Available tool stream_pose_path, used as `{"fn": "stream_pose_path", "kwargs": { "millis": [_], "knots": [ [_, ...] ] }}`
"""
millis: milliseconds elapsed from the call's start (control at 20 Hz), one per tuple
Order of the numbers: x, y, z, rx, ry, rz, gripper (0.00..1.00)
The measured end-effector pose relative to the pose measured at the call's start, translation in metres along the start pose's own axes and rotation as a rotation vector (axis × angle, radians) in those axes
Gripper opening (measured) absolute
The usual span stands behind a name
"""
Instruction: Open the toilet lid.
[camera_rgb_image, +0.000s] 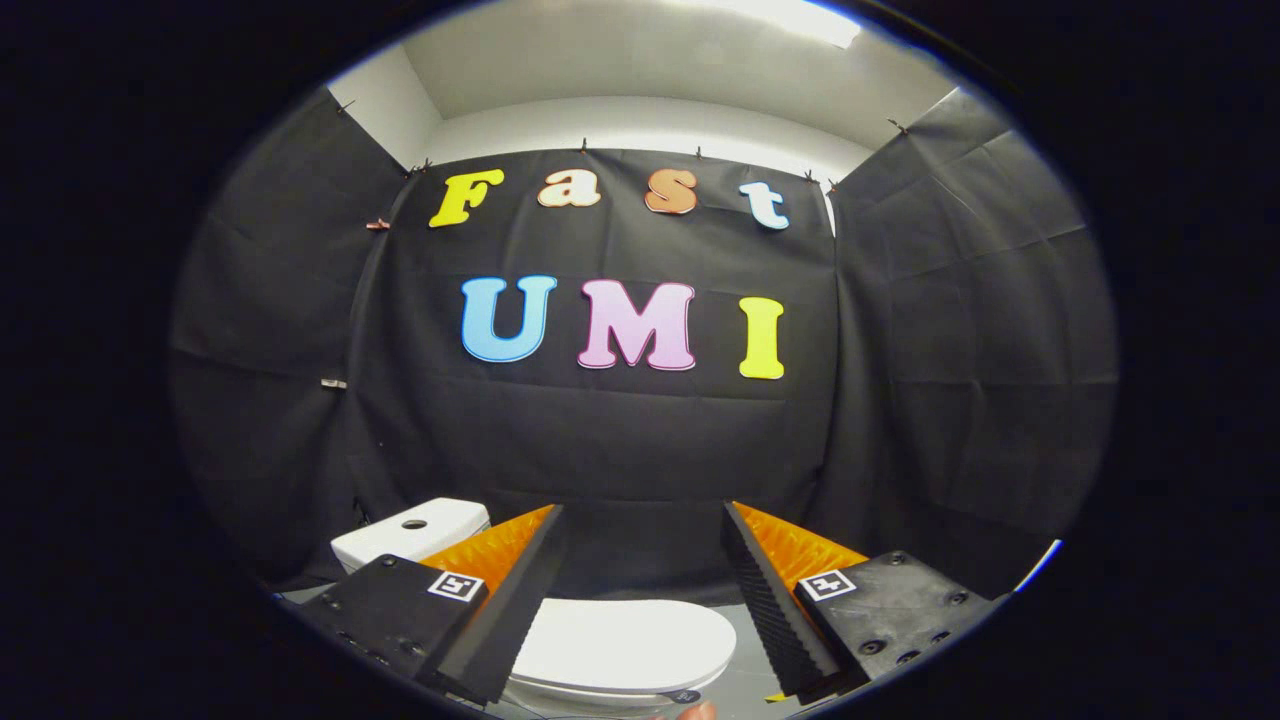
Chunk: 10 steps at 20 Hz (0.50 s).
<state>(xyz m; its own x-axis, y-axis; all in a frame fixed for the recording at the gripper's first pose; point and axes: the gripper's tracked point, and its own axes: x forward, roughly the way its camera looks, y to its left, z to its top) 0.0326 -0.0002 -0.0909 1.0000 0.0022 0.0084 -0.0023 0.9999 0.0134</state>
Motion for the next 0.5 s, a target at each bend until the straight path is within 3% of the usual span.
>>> {"fn": "stream_pose_path", "kwargs": {
  "millis": [250,500],
  "knots": [
    [0.011,-0.012,-0.062,-0.015,-0.008,-0.033,0.99],
    [0.010,-0.015,-0.140,-0.010,0.042,-0.008,0.99]
  ]
}}
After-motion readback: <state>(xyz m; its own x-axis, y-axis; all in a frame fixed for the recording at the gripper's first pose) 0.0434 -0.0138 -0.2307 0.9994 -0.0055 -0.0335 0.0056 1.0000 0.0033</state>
